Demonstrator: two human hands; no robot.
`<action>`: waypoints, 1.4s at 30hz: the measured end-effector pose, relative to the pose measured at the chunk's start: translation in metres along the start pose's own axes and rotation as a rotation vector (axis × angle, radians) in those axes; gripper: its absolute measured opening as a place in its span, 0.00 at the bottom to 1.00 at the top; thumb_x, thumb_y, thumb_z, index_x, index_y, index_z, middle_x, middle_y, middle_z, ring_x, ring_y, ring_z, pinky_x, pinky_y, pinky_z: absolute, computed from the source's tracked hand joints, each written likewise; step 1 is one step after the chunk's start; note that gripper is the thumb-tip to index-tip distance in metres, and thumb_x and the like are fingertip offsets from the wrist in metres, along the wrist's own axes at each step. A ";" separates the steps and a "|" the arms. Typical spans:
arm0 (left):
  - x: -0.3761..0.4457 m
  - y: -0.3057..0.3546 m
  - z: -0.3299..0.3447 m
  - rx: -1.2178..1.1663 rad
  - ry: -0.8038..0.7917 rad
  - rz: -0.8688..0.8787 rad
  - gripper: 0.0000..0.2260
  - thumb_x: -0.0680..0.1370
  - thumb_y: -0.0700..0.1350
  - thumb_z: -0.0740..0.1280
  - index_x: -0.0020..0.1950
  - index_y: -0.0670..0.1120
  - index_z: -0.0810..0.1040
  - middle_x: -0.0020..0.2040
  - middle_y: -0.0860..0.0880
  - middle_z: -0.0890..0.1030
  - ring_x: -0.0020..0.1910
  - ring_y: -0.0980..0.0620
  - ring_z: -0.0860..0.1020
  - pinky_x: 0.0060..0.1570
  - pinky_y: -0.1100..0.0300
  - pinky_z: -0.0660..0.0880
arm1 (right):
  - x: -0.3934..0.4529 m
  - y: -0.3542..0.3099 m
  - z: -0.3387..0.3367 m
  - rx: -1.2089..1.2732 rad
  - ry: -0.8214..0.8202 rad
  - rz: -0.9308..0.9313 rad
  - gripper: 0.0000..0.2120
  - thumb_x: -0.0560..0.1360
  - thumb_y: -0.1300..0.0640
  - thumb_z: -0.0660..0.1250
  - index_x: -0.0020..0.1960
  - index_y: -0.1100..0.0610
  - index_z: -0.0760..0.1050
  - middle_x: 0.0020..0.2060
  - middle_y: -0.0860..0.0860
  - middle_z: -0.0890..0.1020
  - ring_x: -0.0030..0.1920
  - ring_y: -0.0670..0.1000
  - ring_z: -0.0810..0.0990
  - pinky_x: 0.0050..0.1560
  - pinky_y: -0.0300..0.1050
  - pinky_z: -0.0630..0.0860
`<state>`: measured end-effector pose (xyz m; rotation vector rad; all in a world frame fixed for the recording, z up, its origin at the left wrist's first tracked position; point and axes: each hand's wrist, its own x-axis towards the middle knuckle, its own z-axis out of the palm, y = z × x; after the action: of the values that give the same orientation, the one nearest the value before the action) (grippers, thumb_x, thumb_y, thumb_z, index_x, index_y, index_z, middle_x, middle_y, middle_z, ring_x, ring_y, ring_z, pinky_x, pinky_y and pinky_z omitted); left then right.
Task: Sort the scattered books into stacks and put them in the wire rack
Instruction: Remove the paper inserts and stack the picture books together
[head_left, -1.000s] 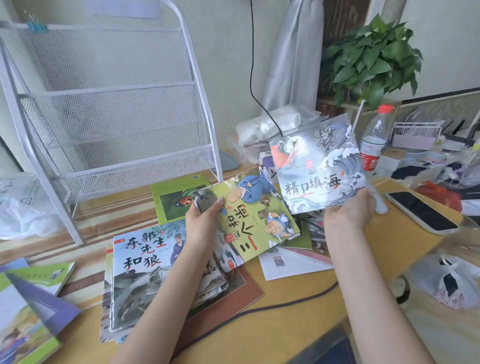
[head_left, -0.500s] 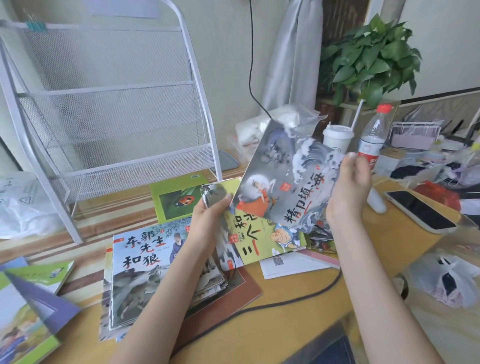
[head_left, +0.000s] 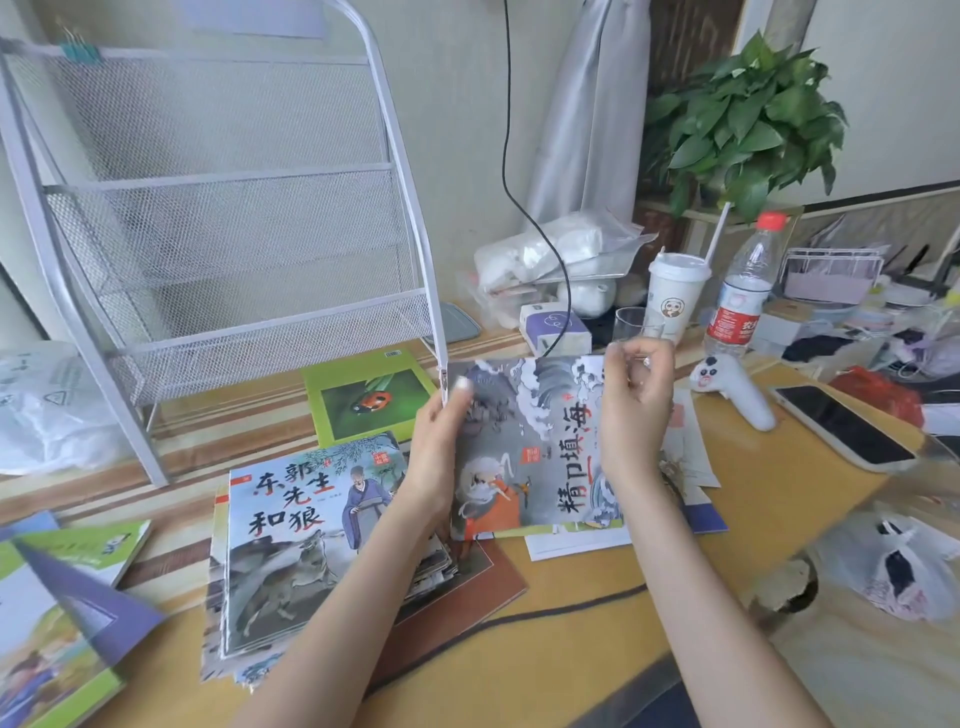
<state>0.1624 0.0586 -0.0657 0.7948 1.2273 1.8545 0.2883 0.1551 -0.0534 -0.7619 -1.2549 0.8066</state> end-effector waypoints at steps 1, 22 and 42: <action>0.000 0.000 0.000 0.074 -0.005 0.030 0.05 0.76 0.48 0.69 0.42 0.48 0.80 0.39 0.48 0.84 0.40 0.47 0.81 0.43 0.55 0.79 | 0.000 -0.004 -0.001 0.032 -0.010 0.036 0.04 0.77 0.62 0.61 0.46 0.56 0.67 0.32 0.48 0.74 0.29 0.44 0.67 0.32 0.38 0.64; -0.006 0.056 -0.017 0.309 0.069 0.265 0.19 0.71 0.49 0.74 0.59 0.47 0.73 0.54 0.51 0.81 0.52 0.59 0.80 0.51 0.63 0.75 | 0.021 -0.055 0.016 -0.340 0.305 -0.001 0.29 0.82 0.47 0.47 0.23 0.54 0.56 0.20 0.50 0.63 0.25 0.56 0.65 0.31 0.46 0.59; -0.050 0.054 -0.116 0.573 0.420 0.345 0.07 0.72 0.43 0.74 0.48 0.50 0.79 0.41 0.57 0.84 0.40 0.60 0.82 0.39 0.64 0.77 | -0.078 -0.023 0.086 -0.101 -0.872 0.242 0.23 0.73 0.42 0.65 0.60 0.56 0.69 0.53 0.43 0.74 0.51 0.39 0.73 0.44 0.33 0.67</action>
<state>0.0801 -0.0513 -0.0591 0.9963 2.0538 2.0296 0.1957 0.0810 -0.0597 -0.6620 -2.0078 1.3602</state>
